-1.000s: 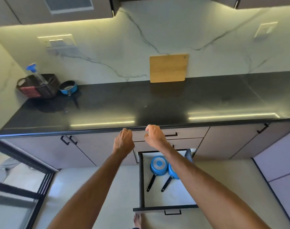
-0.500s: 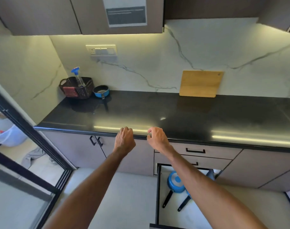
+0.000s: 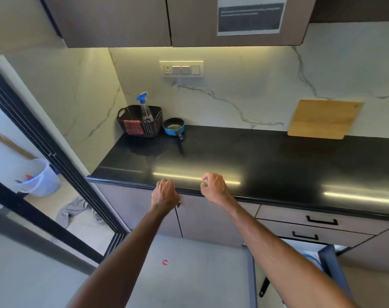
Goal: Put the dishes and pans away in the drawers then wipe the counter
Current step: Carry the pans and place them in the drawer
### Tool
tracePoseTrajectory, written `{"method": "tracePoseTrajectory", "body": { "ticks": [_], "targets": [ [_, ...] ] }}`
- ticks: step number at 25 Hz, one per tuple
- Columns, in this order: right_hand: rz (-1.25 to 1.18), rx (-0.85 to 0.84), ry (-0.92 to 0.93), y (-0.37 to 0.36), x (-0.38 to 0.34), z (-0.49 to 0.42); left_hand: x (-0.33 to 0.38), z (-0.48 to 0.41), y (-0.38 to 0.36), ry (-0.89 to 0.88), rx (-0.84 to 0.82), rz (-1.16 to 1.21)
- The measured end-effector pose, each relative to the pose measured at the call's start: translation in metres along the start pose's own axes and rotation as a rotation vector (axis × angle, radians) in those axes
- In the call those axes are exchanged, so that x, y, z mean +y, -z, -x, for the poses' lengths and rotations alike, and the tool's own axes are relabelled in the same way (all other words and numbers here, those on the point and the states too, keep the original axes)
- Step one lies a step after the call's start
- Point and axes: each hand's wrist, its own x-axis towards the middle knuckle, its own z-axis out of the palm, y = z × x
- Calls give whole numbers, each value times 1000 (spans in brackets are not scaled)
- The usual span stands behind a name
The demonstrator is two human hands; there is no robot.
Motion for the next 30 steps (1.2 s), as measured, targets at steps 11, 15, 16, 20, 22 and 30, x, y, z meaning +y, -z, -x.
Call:
{"method": "tracePoseTrajectory", "body": {
  "ticks": [11,15,16,20,22,30],
  "targets": [
    [-54,-36,-78,-61,-31,-157,-63,-144,-17,61,-59,53],
    [-123,-74,-164,-79,-21,-235,-81,-223,-34,72,-141,61],
    [-139,-86,-198,-82,-20,-255,-84,-243,-37,89,-164,68],
    [-196,-122,-303,-97,-22,-318,-90,-298,-48,79,-228,78],
    [-209,-138,-349,-108,-26,-345,-97,-323,-61,72,-295,38],
    [-890,-181,-856,-154,-27,-411,-138,-347,-123,-85,-764,-283]
  ]
}}
